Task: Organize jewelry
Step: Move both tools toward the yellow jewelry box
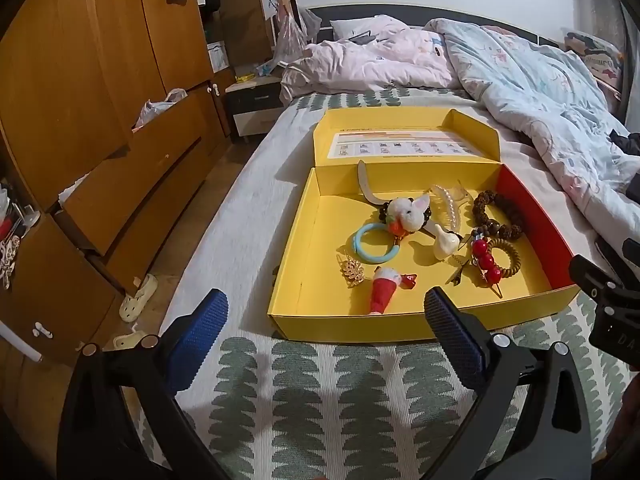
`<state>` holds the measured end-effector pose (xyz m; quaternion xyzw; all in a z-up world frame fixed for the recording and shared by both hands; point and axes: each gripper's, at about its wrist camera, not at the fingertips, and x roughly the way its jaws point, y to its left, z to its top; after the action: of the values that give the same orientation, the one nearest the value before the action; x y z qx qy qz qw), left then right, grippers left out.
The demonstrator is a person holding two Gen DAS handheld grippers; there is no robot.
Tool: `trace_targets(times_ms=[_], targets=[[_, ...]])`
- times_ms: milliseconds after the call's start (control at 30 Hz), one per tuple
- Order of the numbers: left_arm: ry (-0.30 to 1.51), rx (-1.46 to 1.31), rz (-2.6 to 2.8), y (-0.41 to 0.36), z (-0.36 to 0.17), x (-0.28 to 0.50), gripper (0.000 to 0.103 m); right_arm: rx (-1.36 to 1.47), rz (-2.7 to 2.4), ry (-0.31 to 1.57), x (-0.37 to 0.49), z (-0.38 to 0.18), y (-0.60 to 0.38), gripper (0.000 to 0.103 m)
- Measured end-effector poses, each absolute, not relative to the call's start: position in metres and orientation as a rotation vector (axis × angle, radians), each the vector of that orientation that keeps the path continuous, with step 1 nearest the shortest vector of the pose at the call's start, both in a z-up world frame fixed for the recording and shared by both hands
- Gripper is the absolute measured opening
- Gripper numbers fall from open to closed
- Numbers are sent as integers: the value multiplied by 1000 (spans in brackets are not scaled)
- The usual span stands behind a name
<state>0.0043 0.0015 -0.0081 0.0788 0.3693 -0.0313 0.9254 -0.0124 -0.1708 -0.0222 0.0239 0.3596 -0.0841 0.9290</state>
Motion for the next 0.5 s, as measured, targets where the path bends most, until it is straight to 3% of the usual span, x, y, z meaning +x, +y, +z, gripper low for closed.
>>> trace_targets(times_ms=[500], targets=[[773,163,-66,3,-11,7,97,54,-122,716,-14,-19,-164,100]])
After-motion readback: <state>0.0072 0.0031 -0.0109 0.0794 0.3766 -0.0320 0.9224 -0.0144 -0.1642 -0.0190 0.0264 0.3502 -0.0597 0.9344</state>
